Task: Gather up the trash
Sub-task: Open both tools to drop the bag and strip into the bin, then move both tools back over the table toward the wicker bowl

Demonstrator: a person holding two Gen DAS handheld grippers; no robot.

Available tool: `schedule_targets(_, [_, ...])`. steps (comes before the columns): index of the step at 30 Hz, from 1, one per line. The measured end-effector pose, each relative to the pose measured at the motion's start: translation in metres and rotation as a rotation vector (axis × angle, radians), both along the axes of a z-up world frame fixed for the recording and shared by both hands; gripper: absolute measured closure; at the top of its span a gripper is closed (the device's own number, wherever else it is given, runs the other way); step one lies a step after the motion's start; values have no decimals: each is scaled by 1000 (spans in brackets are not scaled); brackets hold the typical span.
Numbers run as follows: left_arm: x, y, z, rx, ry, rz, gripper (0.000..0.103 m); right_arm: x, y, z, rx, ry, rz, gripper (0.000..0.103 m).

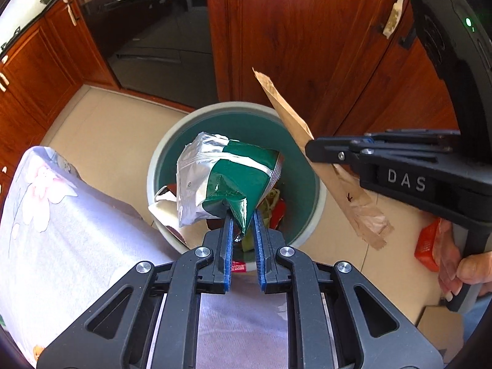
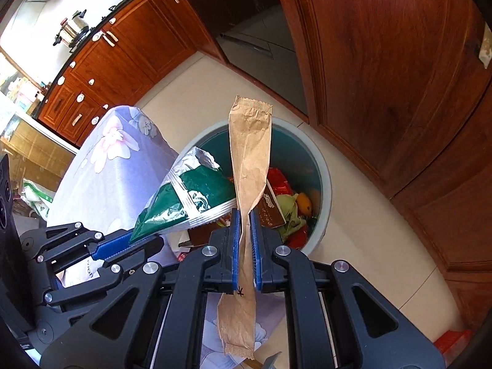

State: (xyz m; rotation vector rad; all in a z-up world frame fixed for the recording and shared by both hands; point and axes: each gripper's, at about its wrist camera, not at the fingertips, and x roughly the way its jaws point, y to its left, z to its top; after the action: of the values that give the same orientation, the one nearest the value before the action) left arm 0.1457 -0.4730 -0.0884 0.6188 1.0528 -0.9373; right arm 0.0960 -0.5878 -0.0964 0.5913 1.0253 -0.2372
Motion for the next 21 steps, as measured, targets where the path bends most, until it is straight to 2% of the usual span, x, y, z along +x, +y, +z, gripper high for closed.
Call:
schedule_targets(4, [4,-5,-7,26,3,-27,85,12,-4,-5,-1,20,1,94])
schedule_targets(5, [6,-10,-8,27,5,-26,81,15,-5,-7,1,25,4,94])
schedule_targets(6, [7,-10,-8,26,4,-21,70,18,-4,-7,4,27,10,94])
schedule_targets(7, [8,-10,-7,20,-2,-17,66,19,-4,-8,5,29,16,87])
schedule_targets(8, [8,-8,-7,13,-11,-15,57,21,-3,-8,2,28,20,81])
schedule_targets(9, [9,-7,-5,8,-22,-10,47,22,-3,-9,-2,24,22,65])
schedule_targets(10, [5,-4,-4,5,-31,-2,42,22,-2,-8,-7,19,22,52])
schedule_targets(11, [5,-2,-3,0,-38,4,38,22,0,-8,-9,13,22,47])
schedule_targets(13, [5,1,-1,-1,-37,18,35,21,-1,-7,2,3,11,27])
schedule_targets(21, [11,20,9,-18,-14,73,21,13,-1,-8,34,14,-35,19])
